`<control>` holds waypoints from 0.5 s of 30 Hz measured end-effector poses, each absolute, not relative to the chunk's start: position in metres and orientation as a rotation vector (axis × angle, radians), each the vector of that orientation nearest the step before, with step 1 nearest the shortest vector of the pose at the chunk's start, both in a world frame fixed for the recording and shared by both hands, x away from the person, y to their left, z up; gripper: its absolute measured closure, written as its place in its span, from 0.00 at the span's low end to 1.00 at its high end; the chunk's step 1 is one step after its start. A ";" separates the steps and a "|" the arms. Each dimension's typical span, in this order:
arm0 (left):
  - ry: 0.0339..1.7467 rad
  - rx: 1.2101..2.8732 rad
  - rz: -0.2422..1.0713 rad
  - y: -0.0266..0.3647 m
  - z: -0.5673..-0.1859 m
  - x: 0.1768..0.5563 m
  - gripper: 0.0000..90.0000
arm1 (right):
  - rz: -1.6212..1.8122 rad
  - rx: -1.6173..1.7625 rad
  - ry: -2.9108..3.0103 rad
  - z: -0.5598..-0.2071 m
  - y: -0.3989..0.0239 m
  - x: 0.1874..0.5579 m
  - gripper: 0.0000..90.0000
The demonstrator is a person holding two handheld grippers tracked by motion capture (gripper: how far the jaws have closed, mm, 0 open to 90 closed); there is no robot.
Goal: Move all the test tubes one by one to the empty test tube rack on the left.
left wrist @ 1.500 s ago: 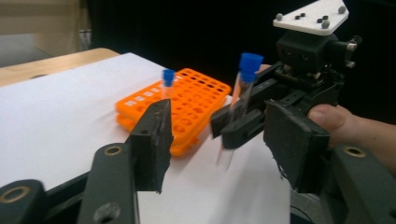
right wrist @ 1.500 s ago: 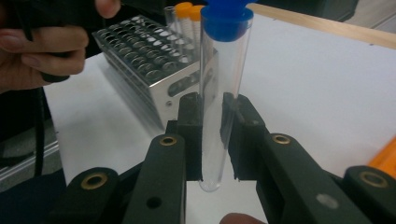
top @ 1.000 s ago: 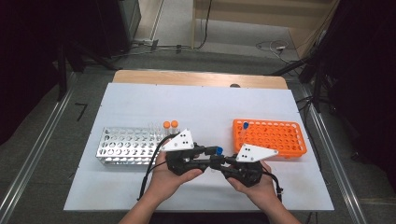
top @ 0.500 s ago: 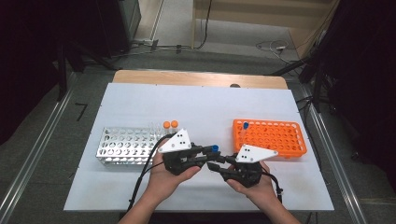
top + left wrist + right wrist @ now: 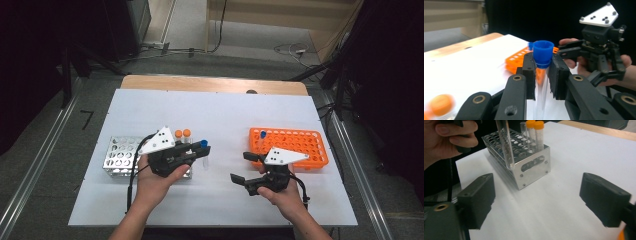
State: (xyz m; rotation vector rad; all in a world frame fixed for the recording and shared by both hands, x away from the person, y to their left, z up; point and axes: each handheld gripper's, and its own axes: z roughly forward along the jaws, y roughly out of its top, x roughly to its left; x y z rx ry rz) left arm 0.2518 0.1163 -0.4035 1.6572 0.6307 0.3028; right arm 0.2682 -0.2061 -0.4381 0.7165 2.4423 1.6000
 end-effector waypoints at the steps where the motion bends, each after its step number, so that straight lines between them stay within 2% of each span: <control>1: 0.639 1.650 0.313 0.120 -0.403 0.252 0.86 | 1.599 0.720 2.440 -0.438 -0.208 0.269 0.07; 4: 0.663 1.634 0.339 0.132 -0.402 0.254 0.86 | 1.602 0.726 2.442 -0.438 -0.215 0.272 0.00; 15: 0.769 1.581 0.449 0.175 -0.400 0.259 0.86 | 1.577 0.781 2.391 -0.440 -0.235 0.282 0.00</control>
